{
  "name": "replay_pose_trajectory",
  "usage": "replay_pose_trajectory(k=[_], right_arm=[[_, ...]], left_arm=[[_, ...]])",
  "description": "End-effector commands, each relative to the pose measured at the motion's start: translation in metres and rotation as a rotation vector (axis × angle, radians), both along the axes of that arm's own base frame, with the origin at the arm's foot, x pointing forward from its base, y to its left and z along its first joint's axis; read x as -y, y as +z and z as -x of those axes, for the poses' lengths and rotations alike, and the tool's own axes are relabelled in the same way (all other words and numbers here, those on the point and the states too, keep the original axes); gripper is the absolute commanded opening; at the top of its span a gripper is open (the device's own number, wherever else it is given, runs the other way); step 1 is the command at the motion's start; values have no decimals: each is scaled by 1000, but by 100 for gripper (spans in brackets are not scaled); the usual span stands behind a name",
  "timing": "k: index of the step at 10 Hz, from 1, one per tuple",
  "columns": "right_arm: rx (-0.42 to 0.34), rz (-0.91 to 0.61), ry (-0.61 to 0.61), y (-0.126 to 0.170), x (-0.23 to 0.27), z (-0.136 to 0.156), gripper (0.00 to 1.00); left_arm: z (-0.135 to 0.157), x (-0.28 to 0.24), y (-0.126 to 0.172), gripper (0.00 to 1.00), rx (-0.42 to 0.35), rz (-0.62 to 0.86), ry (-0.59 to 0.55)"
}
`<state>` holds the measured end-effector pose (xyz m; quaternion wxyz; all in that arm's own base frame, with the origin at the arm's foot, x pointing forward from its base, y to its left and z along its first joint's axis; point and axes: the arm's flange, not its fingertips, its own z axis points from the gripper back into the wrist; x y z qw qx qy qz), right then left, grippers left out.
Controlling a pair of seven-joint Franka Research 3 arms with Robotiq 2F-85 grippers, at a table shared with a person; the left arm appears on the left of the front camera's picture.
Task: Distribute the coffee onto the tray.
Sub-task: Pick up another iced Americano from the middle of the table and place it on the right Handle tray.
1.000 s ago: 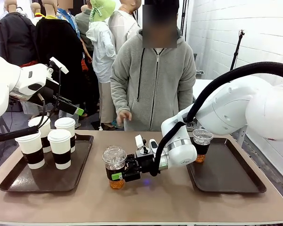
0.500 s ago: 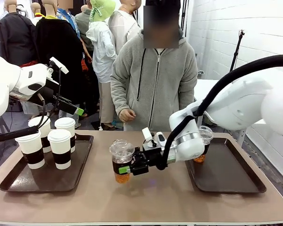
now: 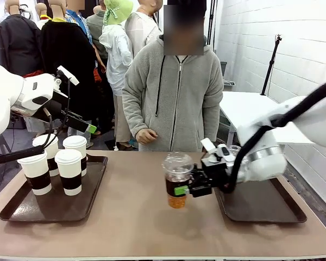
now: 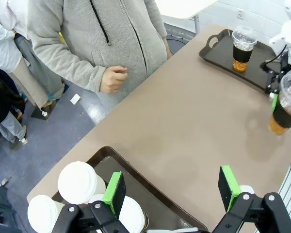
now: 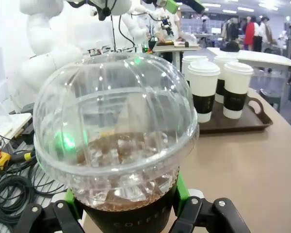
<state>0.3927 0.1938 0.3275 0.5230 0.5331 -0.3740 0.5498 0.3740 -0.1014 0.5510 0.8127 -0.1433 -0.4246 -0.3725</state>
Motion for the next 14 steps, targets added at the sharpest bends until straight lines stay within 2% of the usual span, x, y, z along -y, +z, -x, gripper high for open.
replay_pose_trajectory(k=[1, 4, 5, 11, 14], right_arm=[[-50, 8, -30, 15, 26, 18, 83], [-46, -31, -97, 11, 48, 29, 83], [-30, 14, -71, 2, 46, 22, 83], [-38, 22, -75, -3, 48, 26, 83], [-32, 62, -168, -6, 89, 34, 83]], left_arm=[[-1, -1, 0, 100, -2, 0, 4], [-1, -1, 0, 100, -2, 0, 4], [-1, -1, 0, 100, -2, 0, 4], [-1, -1, 0, 100, -2, 0, 4], [-1, -1, 0, 100, -2, 0, 4]])
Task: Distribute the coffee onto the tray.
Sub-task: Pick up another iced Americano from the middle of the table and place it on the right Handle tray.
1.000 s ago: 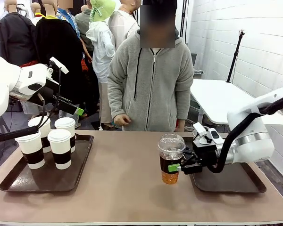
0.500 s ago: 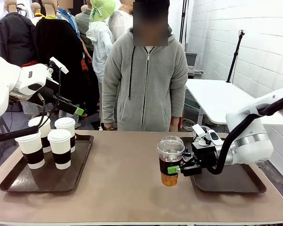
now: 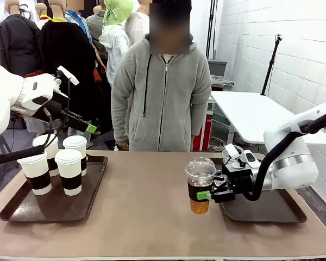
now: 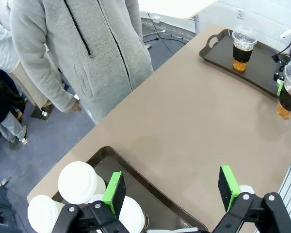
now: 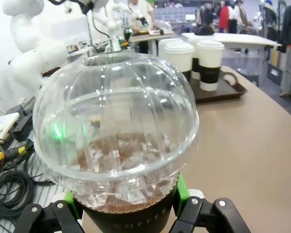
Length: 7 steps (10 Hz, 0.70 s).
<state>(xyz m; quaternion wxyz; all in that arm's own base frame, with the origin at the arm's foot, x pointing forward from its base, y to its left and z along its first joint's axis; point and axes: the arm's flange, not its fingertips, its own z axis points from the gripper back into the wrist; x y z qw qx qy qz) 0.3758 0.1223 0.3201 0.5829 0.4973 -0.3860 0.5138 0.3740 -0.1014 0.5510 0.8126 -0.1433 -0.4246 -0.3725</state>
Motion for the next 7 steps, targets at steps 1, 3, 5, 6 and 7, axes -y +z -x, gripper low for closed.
replay_pose_trajectory(k=[1, 3, 5, 6, 7], right_arm=[[0, -3, -56, -2, 33, 20, 83], [28, -5, -152, -3, 65, 20, 83], [23, -18, -221, -2, 94, 16, 83], [24, -10, -243, -5, 109, 14, 83], [36, -7, -266, -12, 124, 10, 83]], left_arm=[[-1, -1, 0, 100, -2, 0, 5], [-1, -1, 0, 100, -2, 0, 5], [-1, -1, 0, 100, -2, 0, 5], [-1, -1, 0, 100, -2, 0, 5], [-1, -1, 0, 100, -2, 0, 5]])
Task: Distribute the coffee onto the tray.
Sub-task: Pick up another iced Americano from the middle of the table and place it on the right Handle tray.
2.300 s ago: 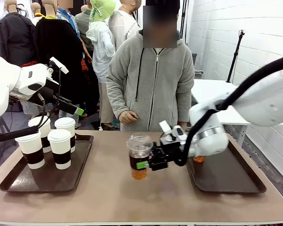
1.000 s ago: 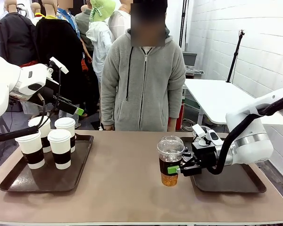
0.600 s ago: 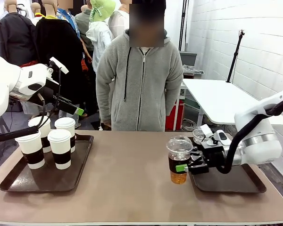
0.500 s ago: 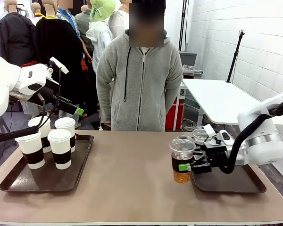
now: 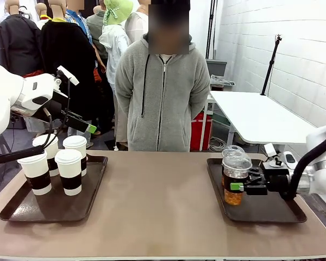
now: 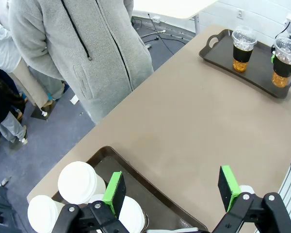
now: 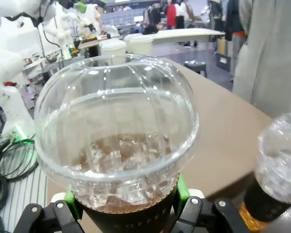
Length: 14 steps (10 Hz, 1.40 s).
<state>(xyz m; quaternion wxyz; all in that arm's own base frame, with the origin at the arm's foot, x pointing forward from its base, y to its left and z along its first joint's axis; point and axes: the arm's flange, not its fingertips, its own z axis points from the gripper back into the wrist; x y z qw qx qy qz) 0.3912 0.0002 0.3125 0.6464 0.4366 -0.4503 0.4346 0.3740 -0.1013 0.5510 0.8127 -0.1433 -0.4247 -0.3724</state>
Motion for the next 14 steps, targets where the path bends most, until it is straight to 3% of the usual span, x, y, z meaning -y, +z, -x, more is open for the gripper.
replay_pose_trajectory(k=[1, 8, 14], right_arm=[[41, -2, -6, -10, 9, 21, 83], [195, -29, 5, -49, 29, 9, 83], [178, -50, -12, -58, 35, -5, 83]], left_arm=[[-1, -1, 0, 100, -2, 0, 4], [-1, -1, 0, 100, -2, 0, 4], [-1, -1, 0, 100, -2, 0, 4]])
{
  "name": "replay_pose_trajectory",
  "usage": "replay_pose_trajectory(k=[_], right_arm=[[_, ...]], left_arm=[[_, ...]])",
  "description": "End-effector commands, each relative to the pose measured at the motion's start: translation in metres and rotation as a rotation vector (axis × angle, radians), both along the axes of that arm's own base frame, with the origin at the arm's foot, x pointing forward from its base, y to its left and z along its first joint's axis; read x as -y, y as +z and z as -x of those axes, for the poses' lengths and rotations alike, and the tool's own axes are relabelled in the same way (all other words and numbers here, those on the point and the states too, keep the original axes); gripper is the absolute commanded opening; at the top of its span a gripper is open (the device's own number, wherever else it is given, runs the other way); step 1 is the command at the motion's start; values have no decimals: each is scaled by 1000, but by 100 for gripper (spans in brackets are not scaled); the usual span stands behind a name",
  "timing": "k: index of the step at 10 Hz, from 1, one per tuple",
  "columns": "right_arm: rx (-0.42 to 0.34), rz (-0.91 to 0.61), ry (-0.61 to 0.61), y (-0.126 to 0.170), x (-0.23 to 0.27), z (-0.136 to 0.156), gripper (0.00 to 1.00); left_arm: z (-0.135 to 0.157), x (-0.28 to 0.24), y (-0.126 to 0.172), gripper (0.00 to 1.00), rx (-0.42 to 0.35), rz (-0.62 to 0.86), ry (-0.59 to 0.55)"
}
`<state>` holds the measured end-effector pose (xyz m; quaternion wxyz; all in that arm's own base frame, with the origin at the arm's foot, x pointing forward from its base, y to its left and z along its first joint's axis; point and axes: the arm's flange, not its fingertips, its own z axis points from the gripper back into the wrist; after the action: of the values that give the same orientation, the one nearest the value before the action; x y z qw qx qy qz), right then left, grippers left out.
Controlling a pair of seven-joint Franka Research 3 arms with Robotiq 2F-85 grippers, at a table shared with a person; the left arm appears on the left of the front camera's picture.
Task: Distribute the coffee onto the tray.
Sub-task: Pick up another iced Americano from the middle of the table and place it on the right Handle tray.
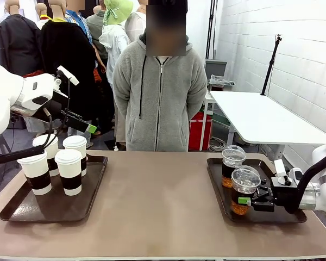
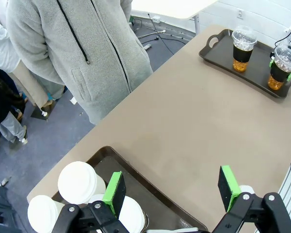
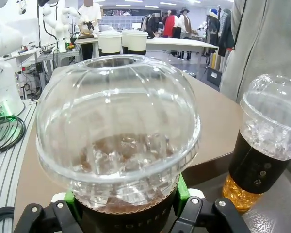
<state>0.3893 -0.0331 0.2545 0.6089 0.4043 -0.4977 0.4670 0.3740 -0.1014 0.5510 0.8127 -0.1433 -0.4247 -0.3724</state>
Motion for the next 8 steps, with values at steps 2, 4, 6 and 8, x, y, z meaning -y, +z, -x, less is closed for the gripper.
replay_pose_trajectory(k=[2, 4, 6, 8], right_arm=[[12, -60, -25, -4, 3, -10, 83], [-6, -70, -29, -7, 2, -14, 83], [-22, -71, -35, -8, 1, -17, 83], [-41, -69, -40, -9, 1, -19, 83]], left_arm=[[-1, -1, 0, 100, -2, 0, 4], [-1, -1, 0, 100, -2, 0, 4], [-1, -1, 0, 100, -2, 0, 4], [-1, -1, 0, 100, -2, 0, 4]])
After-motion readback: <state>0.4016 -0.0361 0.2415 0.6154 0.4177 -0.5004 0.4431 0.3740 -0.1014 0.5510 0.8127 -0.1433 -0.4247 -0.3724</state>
